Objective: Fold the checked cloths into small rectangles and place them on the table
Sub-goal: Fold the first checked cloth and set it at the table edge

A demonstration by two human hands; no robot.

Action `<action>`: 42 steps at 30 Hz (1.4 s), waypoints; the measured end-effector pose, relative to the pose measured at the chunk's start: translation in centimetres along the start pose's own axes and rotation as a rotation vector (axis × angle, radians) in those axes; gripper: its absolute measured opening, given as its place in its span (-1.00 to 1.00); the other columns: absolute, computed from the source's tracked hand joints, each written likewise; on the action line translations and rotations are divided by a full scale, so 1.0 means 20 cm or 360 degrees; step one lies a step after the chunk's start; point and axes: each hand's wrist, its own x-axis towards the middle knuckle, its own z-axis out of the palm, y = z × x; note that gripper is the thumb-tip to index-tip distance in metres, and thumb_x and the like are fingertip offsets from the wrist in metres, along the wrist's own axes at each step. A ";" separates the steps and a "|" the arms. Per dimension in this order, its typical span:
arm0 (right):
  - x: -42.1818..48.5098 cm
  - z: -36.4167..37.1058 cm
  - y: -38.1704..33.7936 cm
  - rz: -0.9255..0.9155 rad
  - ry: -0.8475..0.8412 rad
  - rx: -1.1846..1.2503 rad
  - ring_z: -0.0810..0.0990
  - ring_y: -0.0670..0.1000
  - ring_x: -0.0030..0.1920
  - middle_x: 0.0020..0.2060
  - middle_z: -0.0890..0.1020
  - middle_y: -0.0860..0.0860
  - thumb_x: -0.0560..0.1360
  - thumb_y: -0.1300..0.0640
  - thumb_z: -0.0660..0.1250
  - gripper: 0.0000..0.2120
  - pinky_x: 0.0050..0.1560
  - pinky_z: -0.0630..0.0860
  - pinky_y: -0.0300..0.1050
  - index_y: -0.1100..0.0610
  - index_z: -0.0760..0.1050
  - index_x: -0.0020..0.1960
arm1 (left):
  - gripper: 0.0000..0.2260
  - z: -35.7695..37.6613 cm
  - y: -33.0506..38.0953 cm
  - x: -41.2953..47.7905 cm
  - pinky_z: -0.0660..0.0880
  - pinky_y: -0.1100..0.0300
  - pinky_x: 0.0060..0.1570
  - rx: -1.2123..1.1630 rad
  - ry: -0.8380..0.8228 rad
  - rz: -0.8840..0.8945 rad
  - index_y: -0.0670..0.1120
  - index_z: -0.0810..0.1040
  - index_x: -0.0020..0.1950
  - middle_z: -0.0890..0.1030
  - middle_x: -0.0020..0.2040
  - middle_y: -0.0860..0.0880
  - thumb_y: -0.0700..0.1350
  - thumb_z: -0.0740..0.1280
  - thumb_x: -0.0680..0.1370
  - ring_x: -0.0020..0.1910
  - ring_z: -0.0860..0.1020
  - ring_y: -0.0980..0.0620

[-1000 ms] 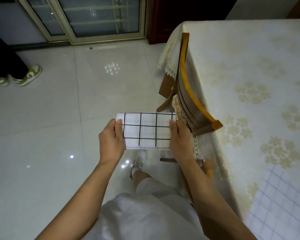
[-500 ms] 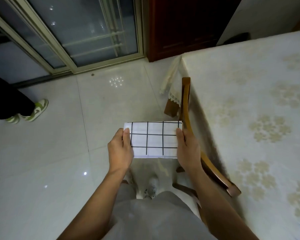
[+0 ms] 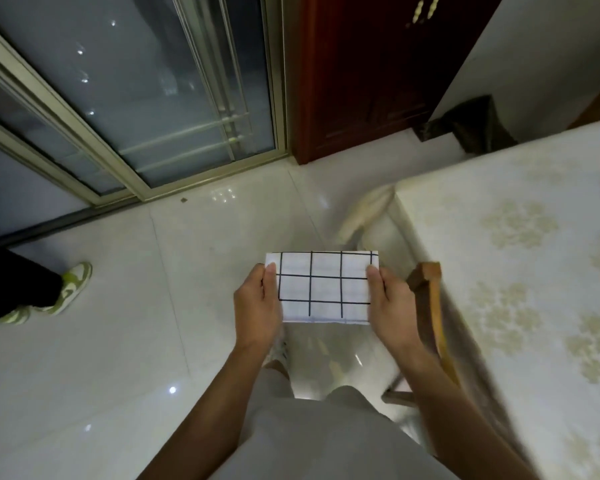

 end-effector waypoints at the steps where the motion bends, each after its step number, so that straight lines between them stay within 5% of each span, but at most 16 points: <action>1: 0.06 0.04 -0.05 -0.0003 0.0022 -0.0016 0.44 -0.04 -0.37 -0.39 0.51 -0.02 0.67 0.00 0.13 -0.64 -0.28 0.27 -0.12 0.16 0.41 -0.22 | -0.64 -0.02 0.01 0.09 0.24 0.33 -0.41 0.0011 -0.0007 0.0024 -0.02 0.28 -0.32 0.34 -0.42 0.06 -0.08 0.17 0.69 -0.44 0.31 0.19; 7: 0.37 0.20 -0.30 0.0052 0.0078 -0.0017 0.41 -0.08 -0.40 -0.42 0.46 -0.06 0.67 0.06 0.15 -0.67 -0.28 0.31 -0.08 0.15 0.38 -0.24 | -0.65 -0.09 0.08 0.57 0.25 0.21 -0.39 0.0070 -0.0066 0.0115 -0.04 0.29 -0.30 0.34 -0.42 0.04 -0.06 0.16 0.69 -0.42 0.29 0.14; 16: 0.67 0.13 -0.34 0.0203 0.0361 0.0006 0.44 0.03 -0.38 -0.43 0.48 0.01 0.68 0.01 0.13 -0.61 -0.31 0.37 -0.01 0.20 0.40 -0.24 | -0.72 0.12 0.31 0.95 0.36 0.41 -0.41 0.0105 -0.0395 0.0282 -0.15 0.44 -0.17 0.48 -0.33 0.04 -0.07 0.14 0.69 -0.35 0.48 0.27; 23: 0.78 -0.12 -0.21 0.0427 0.0649 0.0113 0.31 -0.07 -0.42 -0.46 0.37 -0.01 0.68 0.02 0.13 -0.60 -0.34 0.25 -0.18 0.12 0.25 -0.31 | -0.72 0.51 0.54 1.05 0.43 0.44 -0.37 0.0140 -0.0742 0.0460 -0.18 0.50 -0.09 0.56 -0.25 0.07 -0.07 0.13 0.70 -0.27 0.55 0.29; 35: 0.85 -0.54 0.19 0.0823 0.1069 0.0290 0.37 -0.02 -0.41 -0.44 0.43 0.02 0.68 -0.01 0.11 -0.60 -0.38 0.30 -0.12 0.18 0.35 -0.26 | -0.64 1.29 0.87 0.98 0.30 0.11 -0.40 0.0260 -0.1255 0.0719 -0.17 0.37 -0.25 0.48 -0.35 -0.21 -0.03 0.14 0.69 -0.38 0.37 0.06; 42: 0.84 -0.66 0.34 0.1011 0.1215 0.0341 0.33 -0.07 -0.45 -0.46 0.40 -0.02 0.68 -0.03 0.11 -0.60 -0.42 0.25 -0.17 0.12 0.31 -0.28 | -0.64 1.56 0.95 0.93 0.21 0.12 -0.37 0.0424 -0.1505 0.0750 -0.11 0.27 -0.31 0.30 -0.41 -0.01 -0.07 0.19 0.68 -0.39 0.24 0.06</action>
